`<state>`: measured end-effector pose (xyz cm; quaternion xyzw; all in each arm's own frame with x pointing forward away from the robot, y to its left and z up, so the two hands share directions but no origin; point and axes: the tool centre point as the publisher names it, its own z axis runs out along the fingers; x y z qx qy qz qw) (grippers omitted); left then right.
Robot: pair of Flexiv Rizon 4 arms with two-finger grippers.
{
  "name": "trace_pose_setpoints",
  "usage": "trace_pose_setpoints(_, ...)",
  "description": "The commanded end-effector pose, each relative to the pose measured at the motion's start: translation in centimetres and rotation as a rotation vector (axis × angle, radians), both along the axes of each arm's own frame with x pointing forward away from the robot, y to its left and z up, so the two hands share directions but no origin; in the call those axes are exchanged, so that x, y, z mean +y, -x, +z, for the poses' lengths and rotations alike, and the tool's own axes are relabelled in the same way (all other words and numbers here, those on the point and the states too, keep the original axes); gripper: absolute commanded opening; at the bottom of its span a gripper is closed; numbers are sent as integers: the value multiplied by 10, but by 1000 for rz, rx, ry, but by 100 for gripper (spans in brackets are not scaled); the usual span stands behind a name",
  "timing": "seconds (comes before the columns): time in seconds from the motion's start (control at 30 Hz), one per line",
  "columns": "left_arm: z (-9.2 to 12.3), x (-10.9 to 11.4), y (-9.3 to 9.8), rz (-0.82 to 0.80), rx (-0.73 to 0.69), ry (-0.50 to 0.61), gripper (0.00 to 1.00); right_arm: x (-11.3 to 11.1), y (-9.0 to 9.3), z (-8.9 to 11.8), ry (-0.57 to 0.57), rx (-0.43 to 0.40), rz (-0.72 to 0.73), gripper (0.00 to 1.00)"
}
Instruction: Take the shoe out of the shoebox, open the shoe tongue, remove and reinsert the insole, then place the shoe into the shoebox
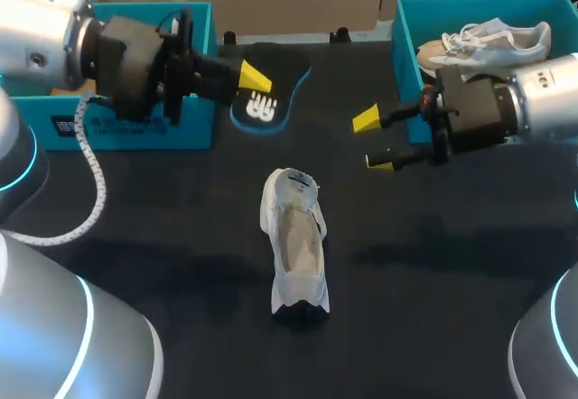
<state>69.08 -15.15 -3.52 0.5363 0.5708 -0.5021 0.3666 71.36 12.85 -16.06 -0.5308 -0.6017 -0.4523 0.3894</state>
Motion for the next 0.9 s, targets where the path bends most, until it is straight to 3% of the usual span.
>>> trace_pose_setpoints(0.03, -2, -2, -2, -1, -182, -28, 0, -3, 3, -1, -4, -2, -4, 100)
trace_pose_setpoints(0.3, -2, -2, -2, -1, -182, -28, 0, -3, 3, -1, -4, -2, -4, 100)
trace_pose_setpoints(0.57, -37, -13, -5, 37, -348, 64, 0, -6, -6, 5, -62, 26, -35, 100)
trace_pose_setpoints(0.9, -58, -23, -11, 73, -302, 117, 0, -1, -19, 18, -115, 89, -36, 100)
